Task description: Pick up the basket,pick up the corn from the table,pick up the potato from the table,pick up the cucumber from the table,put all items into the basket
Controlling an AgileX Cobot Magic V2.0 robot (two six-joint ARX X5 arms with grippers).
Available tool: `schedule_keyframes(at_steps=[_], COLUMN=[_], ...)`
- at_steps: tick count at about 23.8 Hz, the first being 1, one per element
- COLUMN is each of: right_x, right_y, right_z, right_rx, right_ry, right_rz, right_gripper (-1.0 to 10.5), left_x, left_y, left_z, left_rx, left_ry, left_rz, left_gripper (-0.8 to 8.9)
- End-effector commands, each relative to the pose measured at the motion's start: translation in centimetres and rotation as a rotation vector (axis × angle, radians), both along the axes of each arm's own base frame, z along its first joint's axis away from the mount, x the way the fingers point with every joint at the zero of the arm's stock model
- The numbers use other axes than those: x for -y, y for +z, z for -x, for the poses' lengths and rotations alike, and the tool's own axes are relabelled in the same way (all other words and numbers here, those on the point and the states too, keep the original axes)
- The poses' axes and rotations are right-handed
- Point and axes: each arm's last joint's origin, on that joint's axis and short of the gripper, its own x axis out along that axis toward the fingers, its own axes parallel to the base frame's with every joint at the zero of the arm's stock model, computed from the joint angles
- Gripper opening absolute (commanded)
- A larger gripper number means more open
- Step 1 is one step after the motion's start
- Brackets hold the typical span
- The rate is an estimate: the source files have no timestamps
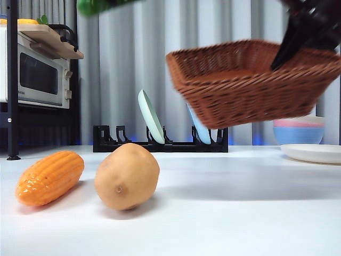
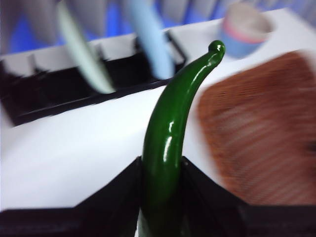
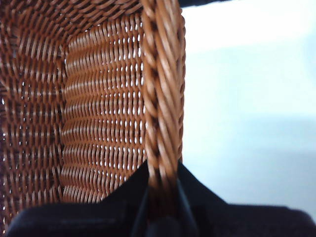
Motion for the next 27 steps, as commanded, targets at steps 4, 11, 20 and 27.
schedule_keyframes(at_steps=[4,11,20,27], right_x=[-2.6,-4.7,-5.1,-5.1], right_y=[-1.3,-1.4,-1.0,-1.0], right_z=[-2.0,-1.9,-1.8,-1.8], right_rx=[-0.047,-0.029,-0.045,-0.049], right_ry=[-0.015,0.035,0.096,0.092], right_rz=[-0.131,-0.162,-0.216,-0.221], right_gripper=[-0.1,-0.1,-0.1,-0.1], left_x=[4.0,8.8,12.8,12.3], left_y=[-1.0,-4.2,-10.2,-9.5], left_z=[1.8,1.7,-0.9,-0.4], left_rx=[-0.051,-0.101,-0.253,-0.242], left_ry=[-0.152,-0.136,-0.116,-0.136], left_rz=[-0.012,-0.131,-0.199,-0.227], left_gripper=[-0.07,-0.08,0.11,5.55])
